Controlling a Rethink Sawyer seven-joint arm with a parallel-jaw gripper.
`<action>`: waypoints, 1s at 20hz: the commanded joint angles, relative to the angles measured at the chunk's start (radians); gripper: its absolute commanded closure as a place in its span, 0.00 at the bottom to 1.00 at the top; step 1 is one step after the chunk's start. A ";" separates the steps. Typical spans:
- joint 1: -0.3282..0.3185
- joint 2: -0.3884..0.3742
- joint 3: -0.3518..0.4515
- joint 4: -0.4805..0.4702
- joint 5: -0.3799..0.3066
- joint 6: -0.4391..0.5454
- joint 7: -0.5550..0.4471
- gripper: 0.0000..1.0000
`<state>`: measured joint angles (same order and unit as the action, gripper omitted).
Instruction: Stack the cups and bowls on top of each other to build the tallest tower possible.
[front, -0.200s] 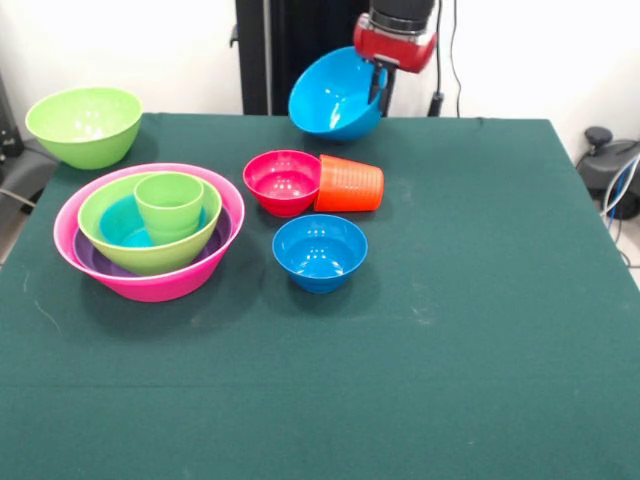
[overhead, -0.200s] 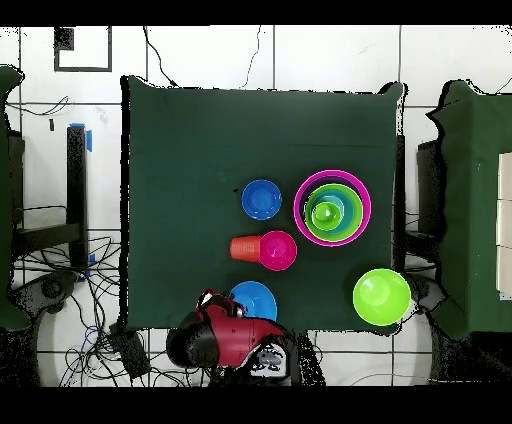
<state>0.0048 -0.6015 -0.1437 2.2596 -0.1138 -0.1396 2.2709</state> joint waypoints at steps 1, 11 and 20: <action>0.024 0.060 0.124 0.017 0.087 -0.079 0.244 1.00; 0.088 0.078 0.058 -0.010 0.115 -0.147 0.255 0.00; 0.090 0.431 0.098 -0.090 0.100 -0.339 0.279 0.00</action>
<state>0.0841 -0.4208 -0.1361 2.2530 -0.0614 -0.3336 2.3071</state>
